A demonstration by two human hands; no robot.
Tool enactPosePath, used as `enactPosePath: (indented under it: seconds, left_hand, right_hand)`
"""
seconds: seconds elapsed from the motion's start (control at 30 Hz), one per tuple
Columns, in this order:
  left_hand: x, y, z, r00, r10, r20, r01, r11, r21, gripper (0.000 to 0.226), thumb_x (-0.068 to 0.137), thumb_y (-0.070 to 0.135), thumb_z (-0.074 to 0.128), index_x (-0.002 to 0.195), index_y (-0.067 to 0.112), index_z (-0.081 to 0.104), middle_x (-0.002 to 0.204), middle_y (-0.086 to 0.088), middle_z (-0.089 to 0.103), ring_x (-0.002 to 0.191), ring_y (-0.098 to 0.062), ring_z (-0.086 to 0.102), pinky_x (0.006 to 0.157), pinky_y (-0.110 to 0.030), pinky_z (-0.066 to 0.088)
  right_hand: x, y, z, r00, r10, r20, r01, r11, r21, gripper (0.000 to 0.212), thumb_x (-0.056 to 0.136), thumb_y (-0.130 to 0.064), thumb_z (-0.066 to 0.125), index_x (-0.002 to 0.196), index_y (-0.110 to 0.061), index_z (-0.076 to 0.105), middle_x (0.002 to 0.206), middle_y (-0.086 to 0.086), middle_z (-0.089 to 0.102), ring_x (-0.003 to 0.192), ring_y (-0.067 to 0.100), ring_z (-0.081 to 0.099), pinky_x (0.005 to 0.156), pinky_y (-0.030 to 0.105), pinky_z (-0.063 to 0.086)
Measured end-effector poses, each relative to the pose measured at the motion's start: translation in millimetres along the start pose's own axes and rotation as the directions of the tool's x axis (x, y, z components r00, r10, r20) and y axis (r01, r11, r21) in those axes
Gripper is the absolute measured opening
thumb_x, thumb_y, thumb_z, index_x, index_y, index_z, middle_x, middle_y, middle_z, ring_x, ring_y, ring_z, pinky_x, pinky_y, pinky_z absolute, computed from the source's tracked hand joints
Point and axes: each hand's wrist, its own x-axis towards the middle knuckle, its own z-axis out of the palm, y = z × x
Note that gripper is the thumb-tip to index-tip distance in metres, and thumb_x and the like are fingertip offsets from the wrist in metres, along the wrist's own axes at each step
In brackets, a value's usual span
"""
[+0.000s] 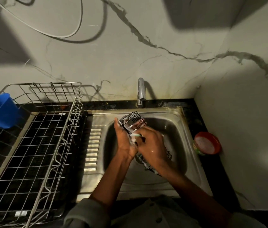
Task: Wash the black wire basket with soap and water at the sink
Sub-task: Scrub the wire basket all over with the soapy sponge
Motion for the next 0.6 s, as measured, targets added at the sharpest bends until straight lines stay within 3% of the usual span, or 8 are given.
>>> enactPosePath:
  seconds: [0.07, 0.13, 0.2, 0.3, 0.37, 0.5, 0.6]
  left_hand:
    - [-2.9, -2.6, -1.1, 0.999, -0.033, 0.021, 0.032, 0.999, 0.043, 0.085, 0.094, 0.083, 0.034, 0.123, 0.012, 0.072, 0.122, -0.018, 0.072, 0.106, -0.031, 0.072, 0.088, -0.05, 0.061]
    - [-11.4, -6.4, 2.5, 0.998, -0.056, 0.029, 0.053, 0.992, 0.113, 0.085, 0.094, 0.083, 0.034, 0.13, 0.016, 0.07, 0.126, -0.017, 0.073, 0.113, -0.033, 0.072, 0.076, -0.05, 0.062]
    - [-18.9, -8.6, 8.1, 0.995, -0.076, 0.062, 0.07, 0.992, 0.105, 0.083, 0.096, 0.079, 0.038, 0.14, 0.014, 0.064, 0.131, -0.02, 0.069, 0.115, -0.035, 0.07, 0.079, -0.048, 0.062]
    - [-21.9, -8.4, 10.1, 0.994, -0.076, 0.079, 0.071, 0.995, 0.068, 0.079, 0.099, 0.073, 0.041, 0.139, 0.009, 0.064, 0.128, -0.021, 0.07, 0.11, -0.031, 0.072, 0.086, -0.042, 0.063]
    - [-20.4, -8.6, 9.8, 0.994, -0.069, 0.079, 0.06, 0.992, 0.109, 0.08, 0.099, 0.074, 0.04, 0.139, 0.009, 0.064, 0.131, -0.021, 0.069, 0.116, -0.033, 0.069, 0.093, -0.043, 0.06]
    - [-17.2, -12.0, 10.0, 0.997, -0.07, 0.01, 0.066, 0.971, 0.228, 0.087, 0.096, 0.081, 0.033, 0.137, 0.012, 0.066, 0.133, -0.022, 0.069, 0.128, -0.04, 0.063, 0.102, -0.058, 0.053]
    - [-12.7, -5.4, 8.6, 0.997, -0.07, -0.021, 0.072, 0.988, 0.136, 0.085, 0.095, 0.082, 0.028, 0.114, 0.018, 0.079, 0.133, -0.021, 0.069, 0.121, -0.039, 0.067, 0.105, -0.07, 0.045]
  right_hand:
    - [23.0, 6.8, -6.5, 0.989, 0.071, -0.127, -0.069, 0.997, 0.017, 0.02, 0.084, -0.008, 0.076, 0.099, -0.021, 0.077, 0.1, -0.004, 0.074, 0.085, 0.005, 0.065, 0.072, 0.011, 0.051]
    - [49.9, 6.2, -13.3, 0.971, 0.12, -0.209, -0.104, 0.991, 0.085, 0.021, 0.085, -0.007, 0.076, 0.103, -0.017, 0.077, 0.101, -0.002, 0.075, 0.087, 0.006, 0.067, 0.074, 0.017, 0.056]
    - [64.5, -1.6, -11.8, 0.974, 0.08, -0.213, -0.055, 0.991, 0.123, 0.022, 0.084, -0.005, 0.076, 0.103, -0.015, 0.077, 0.1, -0.002, 0.075, 0.086, 0.007, 0.069, 0.075, 0.019, 0.057]
    - [56.6, -4.5, -6.1, 0.982, -0.013, -0.189, 0.021, 0.999, 0.041, 0.021, 0.084, 0.0, 0.074, 0.101, -0.013, 0.078, 0.099, -0.002, 0.073, 0.088, 0.005, 0.064, 0.077, 0.011, 0.05]
    - [45.9, 7.7, -8.5, 0.976, -0.038, -0.214, 0.044, 0.999, 0.025, 0.023, 0.083, 0.004, 0.071, 0.098, -0.012, 0.078, 0.099, -0.002, 0.072, 0.09, 0.006, 0.064, 0.08, 0.016, 0.053]
    - [33.6, 25.3, -21.9, 0.968, 0.014, -0.252, -0.005, 0.999, 0.037, 0.023, 0.082, 0.002, 0.073, 0.097, -0.015, 0.077, 0.098, -0.006, 0.071, 0.09, 0.007, 0.065, 0.077, 0.027, 0.058]
    - [14.5, 34.5, -26.2, 0.986, 0.034, -0.165, -0.038, 0.999, -0.019, 0.026, 0.083, 0.003, 0.073, 0.101, -0.015, 0.077, 0.103, -0.003, 0.072, 0.091, 0.007, 0.066, 0.075, 0.016, 0.054]
